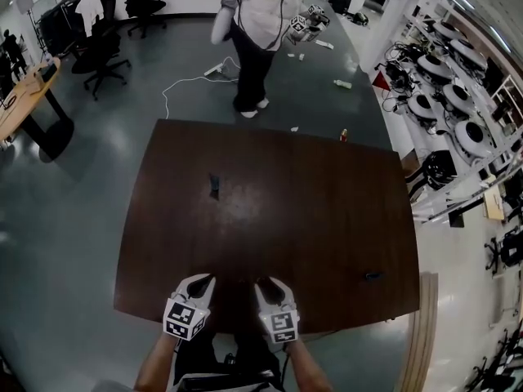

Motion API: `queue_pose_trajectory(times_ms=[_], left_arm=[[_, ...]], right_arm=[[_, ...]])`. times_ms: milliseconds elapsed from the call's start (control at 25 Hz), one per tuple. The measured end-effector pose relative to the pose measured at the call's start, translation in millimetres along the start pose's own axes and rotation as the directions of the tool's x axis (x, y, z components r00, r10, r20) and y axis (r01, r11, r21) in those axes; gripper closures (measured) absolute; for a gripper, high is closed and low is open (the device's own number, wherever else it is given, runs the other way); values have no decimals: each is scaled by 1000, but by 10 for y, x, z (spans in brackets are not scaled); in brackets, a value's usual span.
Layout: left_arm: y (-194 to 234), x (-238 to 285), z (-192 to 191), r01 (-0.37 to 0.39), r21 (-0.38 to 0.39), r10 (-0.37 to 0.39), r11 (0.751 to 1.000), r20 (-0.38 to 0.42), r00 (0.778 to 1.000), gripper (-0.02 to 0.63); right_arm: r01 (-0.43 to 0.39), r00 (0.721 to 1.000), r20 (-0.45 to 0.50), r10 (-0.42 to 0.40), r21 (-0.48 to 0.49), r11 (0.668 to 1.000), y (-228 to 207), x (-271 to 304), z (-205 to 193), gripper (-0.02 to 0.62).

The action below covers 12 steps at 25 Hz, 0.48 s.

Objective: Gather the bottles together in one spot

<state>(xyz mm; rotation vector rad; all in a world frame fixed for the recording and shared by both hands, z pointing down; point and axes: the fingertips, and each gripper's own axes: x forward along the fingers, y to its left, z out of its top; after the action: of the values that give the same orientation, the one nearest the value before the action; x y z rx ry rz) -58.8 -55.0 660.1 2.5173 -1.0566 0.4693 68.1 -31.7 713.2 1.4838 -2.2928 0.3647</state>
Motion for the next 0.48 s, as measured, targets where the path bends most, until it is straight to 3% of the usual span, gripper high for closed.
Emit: queue_pose_trajectory(times_ms=[480], left_arm=[[-19,30,-51,-5,1,5,1000,0,1000,604]], right_arm=[[2,1000,-30,-2,16,1000,26,-5,-221,462]])
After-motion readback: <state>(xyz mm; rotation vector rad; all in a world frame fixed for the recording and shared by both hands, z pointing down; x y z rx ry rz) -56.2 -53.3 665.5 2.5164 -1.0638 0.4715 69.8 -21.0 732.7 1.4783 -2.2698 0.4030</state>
